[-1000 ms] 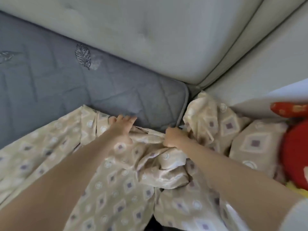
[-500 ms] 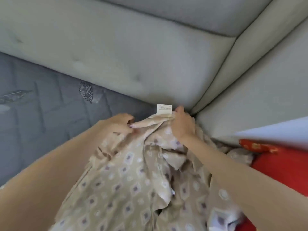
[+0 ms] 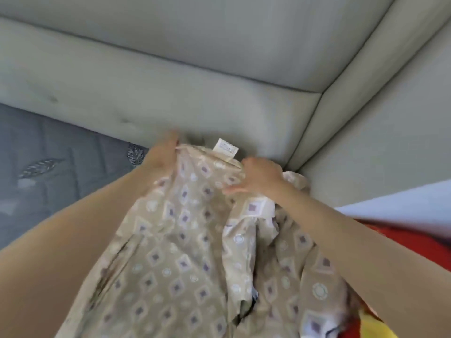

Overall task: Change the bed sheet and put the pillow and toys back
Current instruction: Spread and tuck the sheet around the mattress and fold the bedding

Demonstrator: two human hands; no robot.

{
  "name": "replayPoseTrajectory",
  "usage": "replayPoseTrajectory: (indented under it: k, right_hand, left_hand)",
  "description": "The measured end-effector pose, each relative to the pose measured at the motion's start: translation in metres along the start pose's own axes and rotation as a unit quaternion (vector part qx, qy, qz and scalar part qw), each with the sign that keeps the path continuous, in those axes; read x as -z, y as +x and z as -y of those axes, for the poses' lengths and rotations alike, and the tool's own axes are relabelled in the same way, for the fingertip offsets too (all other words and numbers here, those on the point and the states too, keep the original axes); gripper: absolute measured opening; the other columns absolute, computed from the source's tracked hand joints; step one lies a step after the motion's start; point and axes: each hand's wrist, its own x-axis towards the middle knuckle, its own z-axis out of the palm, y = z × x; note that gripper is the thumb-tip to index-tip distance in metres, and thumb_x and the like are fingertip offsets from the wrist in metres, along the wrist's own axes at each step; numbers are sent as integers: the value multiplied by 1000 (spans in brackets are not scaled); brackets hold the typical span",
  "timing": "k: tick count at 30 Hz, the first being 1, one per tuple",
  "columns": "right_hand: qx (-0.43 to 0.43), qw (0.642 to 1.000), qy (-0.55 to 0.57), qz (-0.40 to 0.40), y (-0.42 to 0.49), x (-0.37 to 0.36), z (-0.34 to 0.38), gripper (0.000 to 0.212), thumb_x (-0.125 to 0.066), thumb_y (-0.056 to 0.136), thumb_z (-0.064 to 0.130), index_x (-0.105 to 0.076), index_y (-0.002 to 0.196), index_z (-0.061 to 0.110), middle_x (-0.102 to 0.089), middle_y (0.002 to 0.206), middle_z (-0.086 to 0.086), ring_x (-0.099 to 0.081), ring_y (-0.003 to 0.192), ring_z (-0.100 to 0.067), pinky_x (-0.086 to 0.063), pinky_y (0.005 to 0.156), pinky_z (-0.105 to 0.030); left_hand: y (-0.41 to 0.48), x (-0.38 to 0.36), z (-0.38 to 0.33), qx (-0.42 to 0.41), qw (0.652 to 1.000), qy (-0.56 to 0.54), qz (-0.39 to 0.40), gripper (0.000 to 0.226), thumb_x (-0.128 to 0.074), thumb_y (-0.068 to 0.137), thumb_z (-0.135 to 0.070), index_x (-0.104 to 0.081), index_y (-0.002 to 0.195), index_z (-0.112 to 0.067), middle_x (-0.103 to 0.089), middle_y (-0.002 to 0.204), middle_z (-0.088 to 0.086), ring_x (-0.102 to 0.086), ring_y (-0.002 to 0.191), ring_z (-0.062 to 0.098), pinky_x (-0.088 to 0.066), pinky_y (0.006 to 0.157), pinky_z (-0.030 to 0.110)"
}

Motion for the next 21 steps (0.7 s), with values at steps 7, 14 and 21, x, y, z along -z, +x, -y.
replayPoseTrajectory:
  k: [7,14,21]
  right_hand:
    - [-81,988,-131,18,-8,9,-11,33,-60,87,10,-56,120,13,-56,125,-9,-59,112,-29,-46,77,-33]
    - [-95,974,-204,32,-13,-9,-26,46,-63,83,7,-52,127,15,-56,126,-4,-56,117,-24,-38,72,-30]
    - [-170,985,-25,-5,-6,-38,-41,33,-49,89,18,-55,120,10,-62,121,-13,-59,112,-32,-44,75,-32]
  left_hand:
    - [29,33,-18,-98,990,-83,62,67,-82,72,-19,-42,125,-11,-54,109,7,-58,100,29,-43,85,31]
    - [13,12,-25,-112,915,367,125,34,-54,88,-6,-55,122,-10,-57,122,10,-56,114,31,-46,87,36]
    - [16,-23,-16,27,933,345,102,29,-47,90,-7,-60,117,-10,-60,117,9,-57,111,30,-45,85,33]
